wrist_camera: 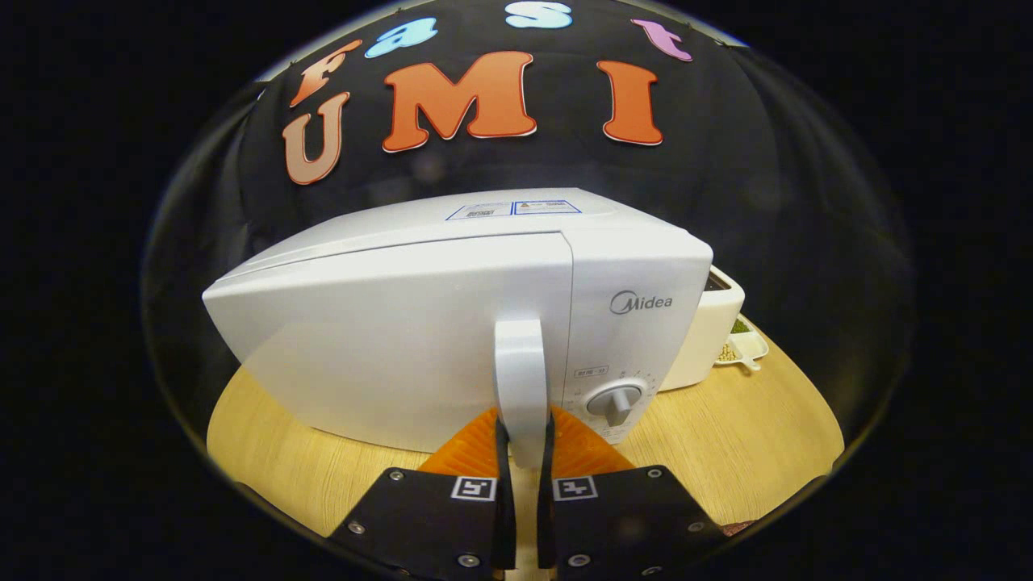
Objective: Open the microwave, put the food inside, and close the microwave door.
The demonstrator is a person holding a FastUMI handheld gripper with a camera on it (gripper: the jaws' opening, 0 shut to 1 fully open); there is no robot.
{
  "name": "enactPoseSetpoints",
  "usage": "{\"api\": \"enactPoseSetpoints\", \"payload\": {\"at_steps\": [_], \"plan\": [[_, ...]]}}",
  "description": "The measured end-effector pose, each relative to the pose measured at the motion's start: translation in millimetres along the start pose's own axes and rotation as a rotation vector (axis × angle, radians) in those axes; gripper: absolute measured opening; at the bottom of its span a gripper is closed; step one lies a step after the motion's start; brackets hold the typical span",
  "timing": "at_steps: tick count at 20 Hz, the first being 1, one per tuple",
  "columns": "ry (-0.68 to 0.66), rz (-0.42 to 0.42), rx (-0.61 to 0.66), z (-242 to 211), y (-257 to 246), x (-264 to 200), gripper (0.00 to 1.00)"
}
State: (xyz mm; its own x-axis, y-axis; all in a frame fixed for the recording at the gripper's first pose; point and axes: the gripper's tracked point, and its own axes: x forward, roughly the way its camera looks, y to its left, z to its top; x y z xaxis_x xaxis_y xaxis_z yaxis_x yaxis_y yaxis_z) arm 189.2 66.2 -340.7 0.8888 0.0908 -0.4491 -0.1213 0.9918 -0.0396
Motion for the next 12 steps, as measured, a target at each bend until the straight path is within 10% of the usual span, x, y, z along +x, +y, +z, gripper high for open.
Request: {"api": "enactPoseSetpoints", "payload": {"at_steps": [12], "plan": [[-0.044, -0.009, -0.041, -21.0, 7.1, -45.7, 0.02]]}}
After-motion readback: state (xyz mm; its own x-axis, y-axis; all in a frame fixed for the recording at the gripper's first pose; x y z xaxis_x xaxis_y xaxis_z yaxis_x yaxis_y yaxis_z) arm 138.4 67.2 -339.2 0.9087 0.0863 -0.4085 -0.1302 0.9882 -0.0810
